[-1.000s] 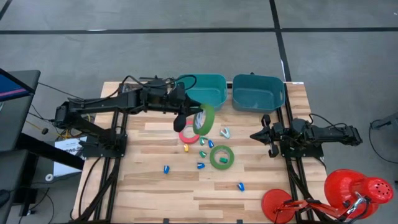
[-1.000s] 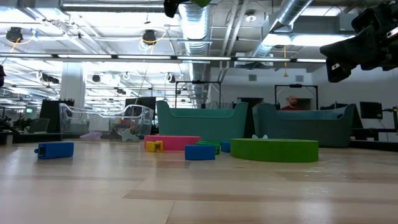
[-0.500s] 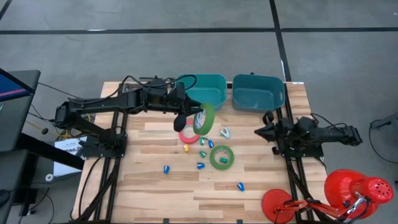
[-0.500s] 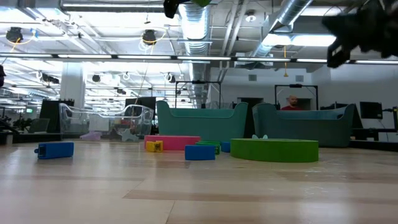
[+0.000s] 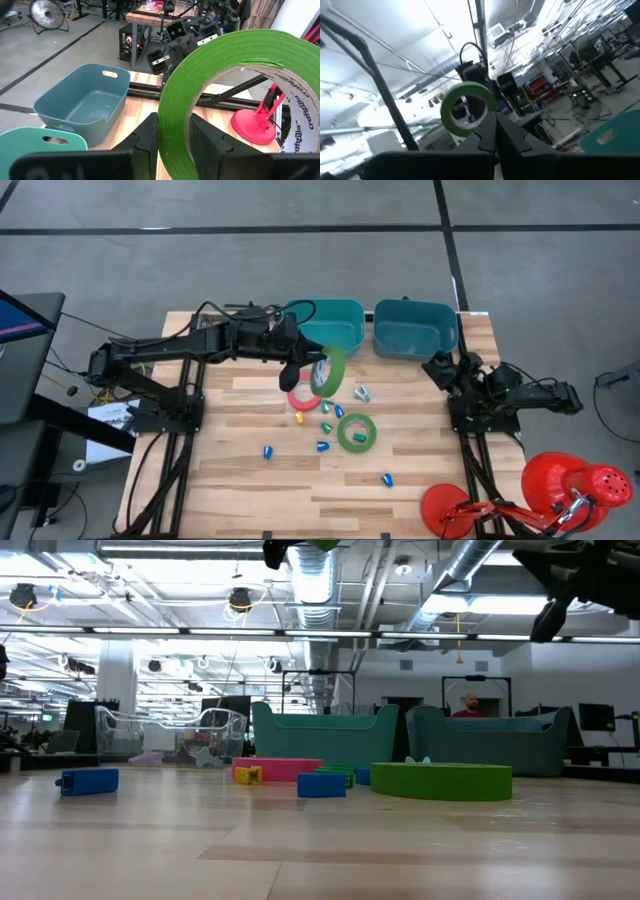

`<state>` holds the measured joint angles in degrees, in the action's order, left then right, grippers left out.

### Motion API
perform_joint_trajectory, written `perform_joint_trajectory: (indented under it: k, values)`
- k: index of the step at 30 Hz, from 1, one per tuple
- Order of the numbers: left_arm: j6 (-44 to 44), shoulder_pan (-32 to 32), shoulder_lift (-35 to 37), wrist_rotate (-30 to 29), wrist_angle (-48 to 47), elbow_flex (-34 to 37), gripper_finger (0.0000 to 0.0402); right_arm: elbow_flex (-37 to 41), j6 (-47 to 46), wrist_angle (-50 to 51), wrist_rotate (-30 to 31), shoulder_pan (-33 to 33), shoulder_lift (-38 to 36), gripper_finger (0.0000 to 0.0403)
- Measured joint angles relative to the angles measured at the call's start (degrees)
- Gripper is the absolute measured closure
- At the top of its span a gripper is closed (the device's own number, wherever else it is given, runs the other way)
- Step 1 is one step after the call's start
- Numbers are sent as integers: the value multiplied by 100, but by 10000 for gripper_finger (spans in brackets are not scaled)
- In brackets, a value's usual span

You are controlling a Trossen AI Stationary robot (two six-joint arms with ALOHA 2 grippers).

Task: Pick and place Stapler, Stapler remover, tape
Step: Put the green tape into the blue bin

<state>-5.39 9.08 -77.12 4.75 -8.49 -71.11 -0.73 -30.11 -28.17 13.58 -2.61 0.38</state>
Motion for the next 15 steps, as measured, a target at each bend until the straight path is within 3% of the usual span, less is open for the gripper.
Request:
perform_joint_trajectory:
  k: [8, 15]
  values:
    - [0, 0, 0, 0, 5, 0, 324, -303, -41, -107, 0, 0, 103, 403]
    - [0, 0, 0, 0, 17, 0, 324, -1060, 50, 140, -2, 0, 937, 403]
